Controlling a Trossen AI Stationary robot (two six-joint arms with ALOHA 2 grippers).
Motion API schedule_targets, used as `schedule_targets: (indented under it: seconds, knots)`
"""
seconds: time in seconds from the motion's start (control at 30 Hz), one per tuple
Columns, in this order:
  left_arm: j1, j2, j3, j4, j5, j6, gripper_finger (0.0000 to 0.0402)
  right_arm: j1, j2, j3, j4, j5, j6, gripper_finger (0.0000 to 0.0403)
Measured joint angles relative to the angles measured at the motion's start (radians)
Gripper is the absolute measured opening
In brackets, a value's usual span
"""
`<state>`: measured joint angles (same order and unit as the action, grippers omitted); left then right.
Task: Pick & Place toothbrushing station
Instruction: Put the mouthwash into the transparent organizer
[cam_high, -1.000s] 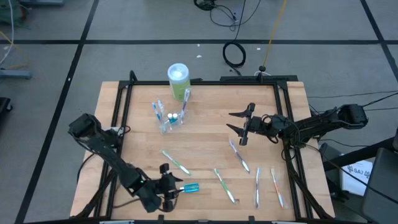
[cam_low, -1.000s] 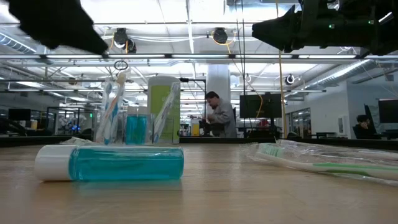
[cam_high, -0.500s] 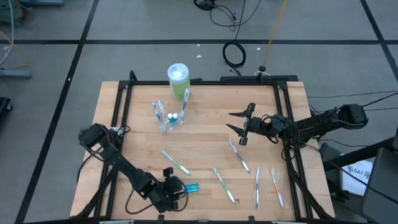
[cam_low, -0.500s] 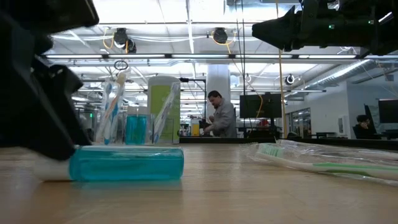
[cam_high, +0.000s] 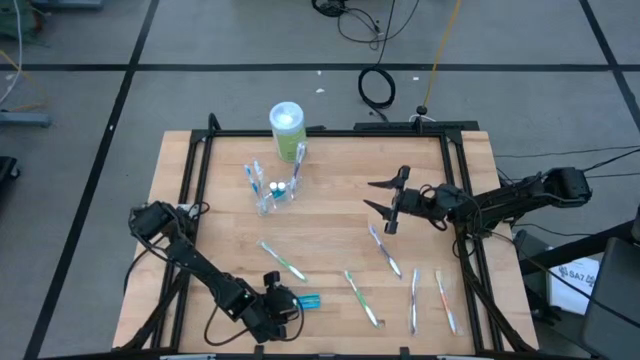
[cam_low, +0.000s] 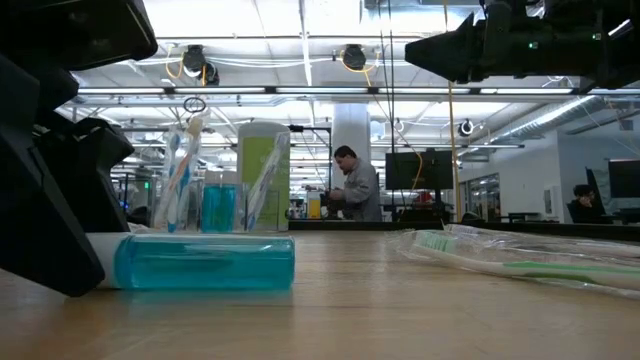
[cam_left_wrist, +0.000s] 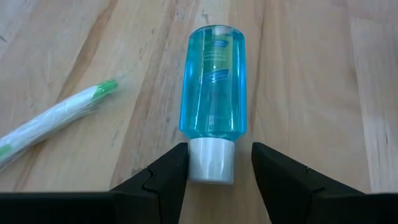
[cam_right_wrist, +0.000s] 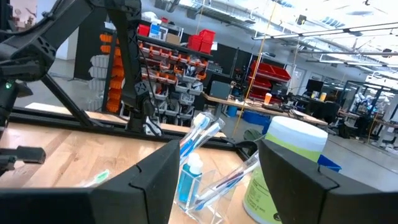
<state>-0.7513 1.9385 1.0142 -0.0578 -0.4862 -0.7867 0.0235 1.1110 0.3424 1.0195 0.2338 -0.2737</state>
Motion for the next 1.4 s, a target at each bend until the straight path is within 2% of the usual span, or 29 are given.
schedule_targets:
  seconds: [0.57, 0.67, 0.9, 1.0, 1.17, 1.3, 1.4]
  knots:
    - [0.000, 0.001, 0.000, 0.001, -0.011, 0.028, 0.0183, -0.001, 0.000, 0.000, -0.015, 0.000, 0.000, 0.0212]
    - [0.000, 0.002, 0.000, 0.001, -0.011, 0.033, 0.0168, -0.001, 0.000, 0.000, -0.015, 0.000, 0.000, 0.0212]
    - [0.008, 0.002, 0.000, 0.003, -0.011, 0.037, 0.0103, -0.001, 0.000, 0.000, -0.015, 0.000, 0.000, 0.0212]
    - [0.010, 0.002, 0.000, 0.007, -0.011, 0.051, 0.0098, -0.001, 0.000, 0.000, -0.015, 0.000, 0.000, 0.0212]
    - [0.011, 0.001, 0.032, 0.006, -0.011, 0.121, 0.0110, -0.001, 0.000, 0.000, -0.015, 0.000, 0.000, 0.0212]
    - [0.012, -0.020, 0.105, -0.085, -0.014, 0.228, 0.0112, -0.001, 0.000, 0.000, -0.015, 0.000, 0.000, 0.0212]
    - [0.020, -0.043, 0.194, -0.271, -0.030, 0.277, 0.0112, 0.000, 0.000, 0.000, -0.015, 0.000, 0.000, 0.0212]
